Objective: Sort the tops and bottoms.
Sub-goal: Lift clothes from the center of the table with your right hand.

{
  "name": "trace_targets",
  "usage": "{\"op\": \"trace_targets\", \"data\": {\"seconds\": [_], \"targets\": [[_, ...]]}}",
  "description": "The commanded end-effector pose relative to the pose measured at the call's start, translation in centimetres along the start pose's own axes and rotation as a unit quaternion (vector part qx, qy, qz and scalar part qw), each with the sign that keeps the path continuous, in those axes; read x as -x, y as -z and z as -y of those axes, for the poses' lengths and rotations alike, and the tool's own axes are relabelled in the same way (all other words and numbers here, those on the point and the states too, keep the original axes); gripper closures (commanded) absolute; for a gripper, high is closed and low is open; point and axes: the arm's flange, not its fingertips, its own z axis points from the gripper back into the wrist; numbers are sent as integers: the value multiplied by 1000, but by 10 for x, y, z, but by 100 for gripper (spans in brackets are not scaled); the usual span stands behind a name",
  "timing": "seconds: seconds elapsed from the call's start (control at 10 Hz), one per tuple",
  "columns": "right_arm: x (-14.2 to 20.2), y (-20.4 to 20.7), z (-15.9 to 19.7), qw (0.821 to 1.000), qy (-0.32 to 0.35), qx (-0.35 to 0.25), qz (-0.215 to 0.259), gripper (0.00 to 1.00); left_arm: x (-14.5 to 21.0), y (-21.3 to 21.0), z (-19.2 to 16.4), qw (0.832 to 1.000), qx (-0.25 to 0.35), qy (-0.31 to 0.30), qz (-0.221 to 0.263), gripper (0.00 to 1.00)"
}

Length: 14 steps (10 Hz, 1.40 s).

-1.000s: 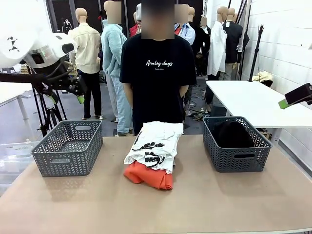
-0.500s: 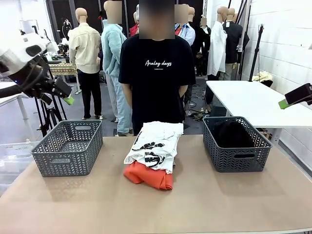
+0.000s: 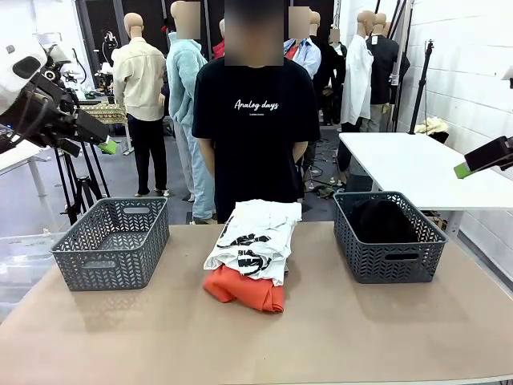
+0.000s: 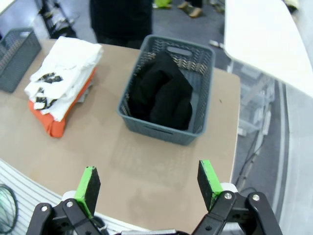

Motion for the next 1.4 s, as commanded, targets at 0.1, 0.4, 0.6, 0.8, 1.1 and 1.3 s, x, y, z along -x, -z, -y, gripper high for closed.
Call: {"op": "trace_targets", "data": {"seconds": [0.1, 0.4, 0.6, 0.8, 1.1, 1.3], "targets": [[-119, 75, 11, 984, -109, -142, 0, 0, -2, 3, -3, 1000, -5, 2, -13, 9], [-209, 179, 5, 970, -140, -195, -46, 0, -2, 3, -3, 1000, -5, 2, -13, 9], [-233, 239, -5, 959, -153, -230, -61, 0, -2, 3, -3, 1000, -5, 2, -13, 9], [-238, 285, -22, 956, -167, -235, -55, 0, -2, 3, -3, 1000, -5, 2, -13, 9], [-228, 353, -40, 943, -177, -265, -99, 0, -2, 3, -3, 1000, -5, 2, -13, 9], [-210, 356, -50, 922, -202, -297, -143, 0, -2, 3, -3, 1000, -5, 2, -13, 9]]}}
